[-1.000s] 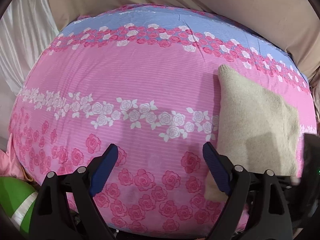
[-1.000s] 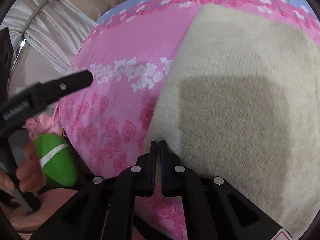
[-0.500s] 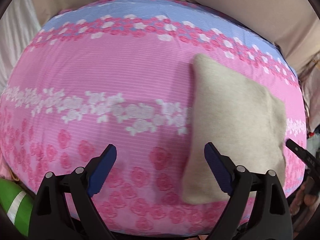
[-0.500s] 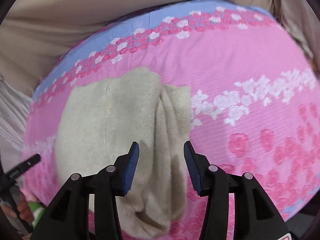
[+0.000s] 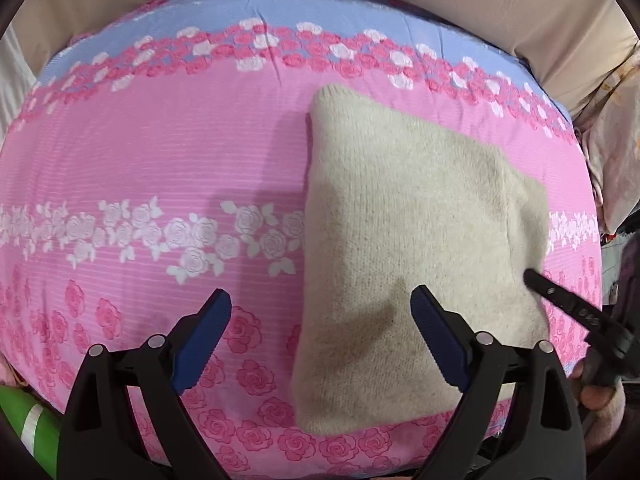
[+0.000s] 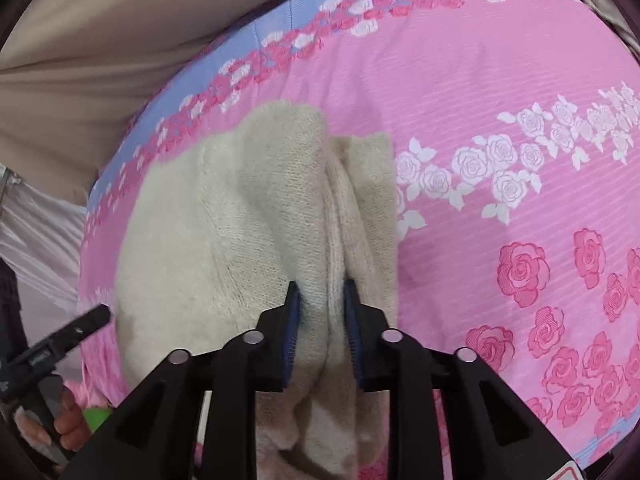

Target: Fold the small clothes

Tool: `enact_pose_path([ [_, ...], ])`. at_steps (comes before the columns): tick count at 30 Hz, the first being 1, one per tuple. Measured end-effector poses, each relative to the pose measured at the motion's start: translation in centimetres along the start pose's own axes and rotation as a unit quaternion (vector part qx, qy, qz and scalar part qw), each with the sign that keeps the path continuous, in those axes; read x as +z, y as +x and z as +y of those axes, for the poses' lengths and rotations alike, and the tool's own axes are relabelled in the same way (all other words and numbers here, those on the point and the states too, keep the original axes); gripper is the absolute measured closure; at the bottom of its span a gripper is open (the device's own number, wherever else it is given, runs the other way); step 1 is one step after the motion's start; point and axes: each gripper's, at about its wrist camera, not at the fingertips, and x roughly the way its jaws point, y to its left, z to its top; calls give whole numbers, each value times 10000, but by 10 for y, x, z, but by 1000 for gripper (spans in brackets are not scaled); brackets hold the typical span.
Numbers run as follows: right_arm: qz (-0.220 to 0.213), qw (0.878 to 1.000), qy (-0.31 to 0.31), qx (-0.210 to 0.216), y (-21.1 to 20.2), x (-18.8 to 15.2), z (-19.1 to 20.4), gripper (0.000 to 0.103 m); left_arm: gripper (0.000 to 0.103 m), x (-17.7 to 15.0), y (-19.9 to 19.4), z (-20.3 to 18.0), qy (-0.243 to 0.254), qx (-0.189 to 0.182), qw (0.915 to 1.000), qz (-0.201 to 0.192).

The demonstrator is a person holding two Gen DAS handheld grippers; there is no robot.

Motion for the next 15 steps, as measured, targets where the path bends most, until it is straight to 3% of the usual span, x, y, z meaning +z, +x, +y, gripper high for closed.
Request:
enact_pose_path([
  [1,-69,10000,8,-21,-4,-1,1,62,14,1,1,1,-32,1,10000,-4],
  [3,-165,9996,-13,-208,-6,-2,-1,42,12,2,6,5,-169,-145,9997,25],
  [6,51,9993,73,-371,9,-4,-12,40,12,7,21,13,-500,-405,9977,213],
  [10,191,9989,425,110,22,-8,-22,40,10,12,47,20,-889,-693,9922,528],
  [15,241,9928,948,691,32,-8,-39,35,6,18,62,10,-884,-784,9910,624],
])
